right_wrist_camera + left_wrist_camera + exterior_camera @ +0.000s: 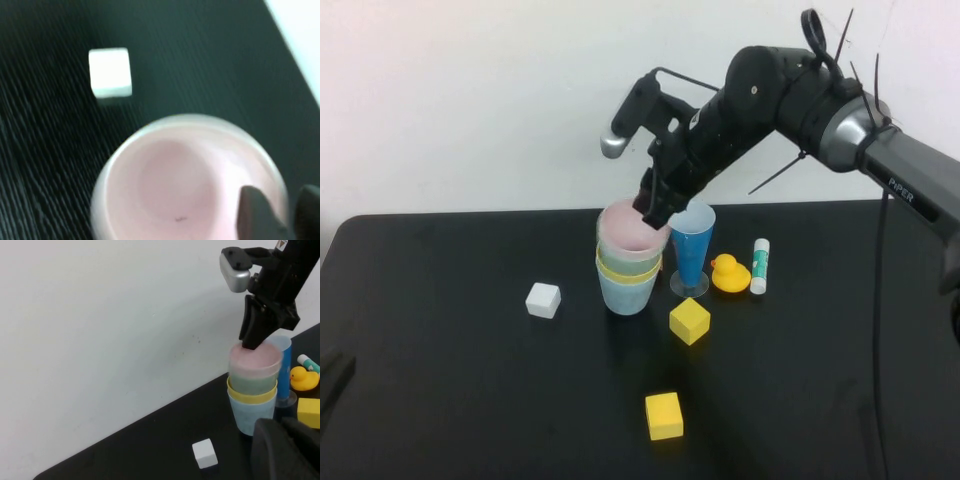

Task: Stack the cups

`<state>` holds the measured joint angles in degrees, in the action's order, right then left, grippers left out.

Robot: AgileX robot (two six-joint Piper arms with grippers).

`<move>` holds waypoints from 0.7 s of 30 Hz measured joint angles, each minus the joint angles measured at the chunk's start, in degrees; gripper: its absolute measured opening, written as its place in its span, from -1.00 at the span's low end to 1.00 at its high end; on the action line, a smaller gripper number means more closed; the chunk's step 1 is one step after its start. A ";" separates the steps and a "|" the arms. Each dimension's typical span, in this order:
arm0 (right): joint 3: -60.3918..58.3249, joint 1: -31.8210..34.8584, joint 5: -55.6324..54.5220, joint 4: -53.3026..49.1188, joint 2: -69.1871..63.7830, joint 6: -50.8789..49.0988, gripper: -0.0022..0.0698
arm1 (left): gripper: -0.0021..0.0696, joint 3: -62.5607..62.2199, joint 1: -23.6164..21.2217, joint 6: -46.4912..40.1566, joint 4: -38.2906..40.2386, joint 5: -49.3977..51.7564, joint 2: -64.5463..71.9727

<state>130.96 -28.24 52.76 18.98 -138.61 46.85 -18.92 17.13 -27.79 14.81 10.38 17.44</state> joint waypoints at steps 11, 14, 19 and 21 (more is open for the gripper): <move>4.61 0.00 4.28 0.89 3.74 0.23 -0.15 | -0.94 0.00 0.00 0.00 0.26 0.00 0.00; 4.75 0.00 6.48 -0.91 9.69 0.48 -0.36 | -0.94 0.00 0.00 0.00 0.74 -0.12 -0.70; 4.47 0.78 8.28 -2.55 20.38 0.47 -0.75 | -0.94 0.00 0.00 0.00 1.10 0.02 -2.80; 2.52 1.24 8.91 -3.75 25.00 0.47 -0.85 | -0.94 0.00 0.00 0.26 1.10 0.02 -3.47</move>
<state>133.48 -27.00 61.67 15.23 -113.61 47.32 -18.92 17.13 -27.53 15.91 10.39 13.97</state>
